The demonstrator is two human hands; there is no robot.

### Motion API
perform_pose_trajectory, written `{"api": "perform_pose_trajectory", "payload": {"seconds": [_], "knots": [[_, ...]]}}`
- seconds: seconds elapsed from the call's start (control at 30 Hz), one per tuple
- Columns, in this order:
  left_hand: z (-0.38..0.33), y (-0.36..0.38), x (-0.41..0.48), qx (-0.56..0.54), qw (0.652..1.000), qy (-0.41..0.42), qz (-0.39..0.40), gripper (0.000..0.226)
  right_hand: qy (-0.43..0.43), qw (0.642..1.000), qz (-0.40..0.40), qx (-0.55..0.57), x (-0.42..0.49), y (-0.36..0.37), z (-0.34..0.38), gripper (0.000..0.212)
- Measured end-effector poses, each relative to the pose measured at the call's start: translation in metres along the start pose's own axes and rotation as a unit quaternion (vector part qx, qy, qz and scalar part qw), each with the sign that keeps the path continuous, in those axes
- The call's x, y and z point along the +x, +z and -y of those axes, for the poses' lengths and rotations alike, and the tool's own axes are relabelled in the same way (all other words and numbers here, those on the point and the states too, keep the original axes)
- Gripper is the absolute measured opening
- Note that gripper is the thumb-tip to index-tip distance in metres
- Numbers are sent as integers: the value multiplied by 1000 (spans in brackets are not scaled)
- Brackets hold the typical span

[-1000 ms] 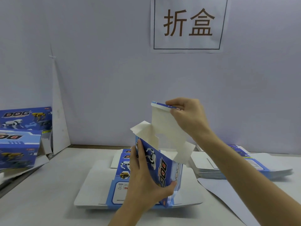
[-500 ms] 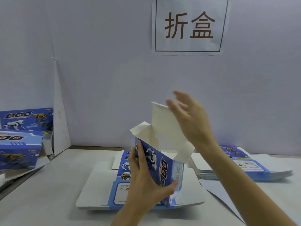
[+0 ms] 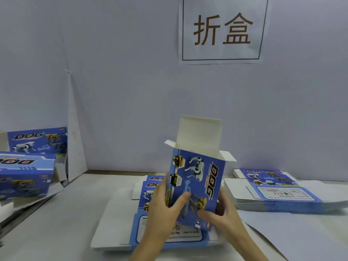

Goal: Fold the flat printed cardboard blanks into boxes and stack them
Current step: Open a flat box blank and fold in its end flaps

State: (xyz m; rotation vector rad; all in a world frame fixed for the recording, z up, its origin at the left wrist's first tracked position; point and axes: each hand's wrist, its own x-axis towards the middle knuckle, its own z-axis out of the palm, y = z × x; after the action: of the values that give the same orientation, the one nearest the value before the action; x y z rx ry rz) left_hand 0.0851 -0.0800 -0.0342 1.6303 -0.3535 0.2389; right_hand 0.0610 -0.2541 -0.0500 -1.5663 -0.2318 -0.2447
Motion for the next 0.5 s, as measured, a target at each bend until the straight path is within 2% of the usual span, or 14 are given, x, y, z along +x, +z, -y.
{"api": "perform_pose_trajectory", "payload": {"seconds": [0.1,0.17,0.27,0.37,0.5], "knots": [[18,-3,-1,-18,997,-65,37,92,0,1000,-1,-9,-4,0,-4,111],[25,-4,-1,-30,997,-67,34,96,6,1000,-12,-15,-5,1,-7,109],[27,-7,-1,-49,996,-61,49,97,3,1000,1,-17,-6,-4,-8,94],[28,-5,-3,-40,998,-36,45,78,-2,1000,10,-13,-7,-8,-6,86],[29,0,-5,-44,999,-25,-14,47,12,1000,-5,10,-6,-4,-7,95]]}}
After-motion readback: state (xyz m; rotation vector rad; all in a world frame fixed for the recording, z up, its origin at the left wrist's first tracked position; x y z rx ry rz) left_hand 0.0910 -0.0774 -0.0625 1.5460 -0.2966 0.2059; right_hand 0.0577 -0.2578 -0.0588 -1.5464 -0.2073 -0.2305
